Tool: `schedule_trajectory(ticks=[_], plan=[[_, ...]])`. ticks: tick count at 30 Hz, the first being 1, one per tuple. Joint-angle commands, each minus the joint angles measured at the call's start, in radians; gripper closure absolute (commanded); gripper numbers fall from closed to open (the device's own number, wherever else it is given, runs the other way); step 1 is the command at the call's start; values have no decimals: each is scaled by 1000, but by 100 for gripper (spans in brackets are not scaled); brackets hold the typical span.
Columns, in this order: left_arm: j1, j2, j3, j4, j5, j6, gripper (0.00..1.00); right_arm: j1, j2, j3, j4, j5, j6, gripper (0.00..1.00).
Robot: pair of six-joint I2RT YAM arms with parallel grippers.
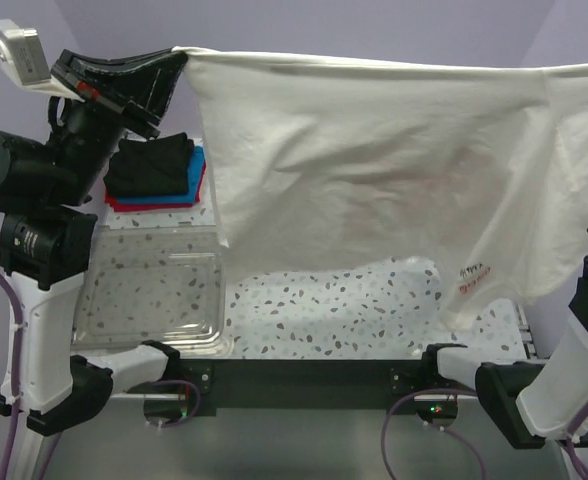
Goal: Fold and stack the t-shirts
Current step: Flatten the tshirt out
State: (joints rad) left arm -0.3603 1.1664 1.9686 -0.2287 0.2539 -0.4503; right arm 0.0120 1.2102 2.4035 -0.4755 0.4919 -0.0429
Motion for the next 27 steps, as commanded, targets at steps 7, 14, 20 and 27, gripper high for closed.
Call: schedule_trajectory(ticks=[7, 14, 20, 27], plan=[[9, 196, -103, -21, -28, 22, 100, -7, 121, -182, 153, 60, -58, 100], [59, 570, -156, 28, -250, 82, 100, -7, 469, -247, 238, 17, 4, 100], [95, 935, 182, -96, -427, -22, 0, -6, 960, 299, -181, -82, 162, 2], [54, 836, 59, -71, -369, 10, 0, -7, 593, -357, -29, -145, 207, 1]])
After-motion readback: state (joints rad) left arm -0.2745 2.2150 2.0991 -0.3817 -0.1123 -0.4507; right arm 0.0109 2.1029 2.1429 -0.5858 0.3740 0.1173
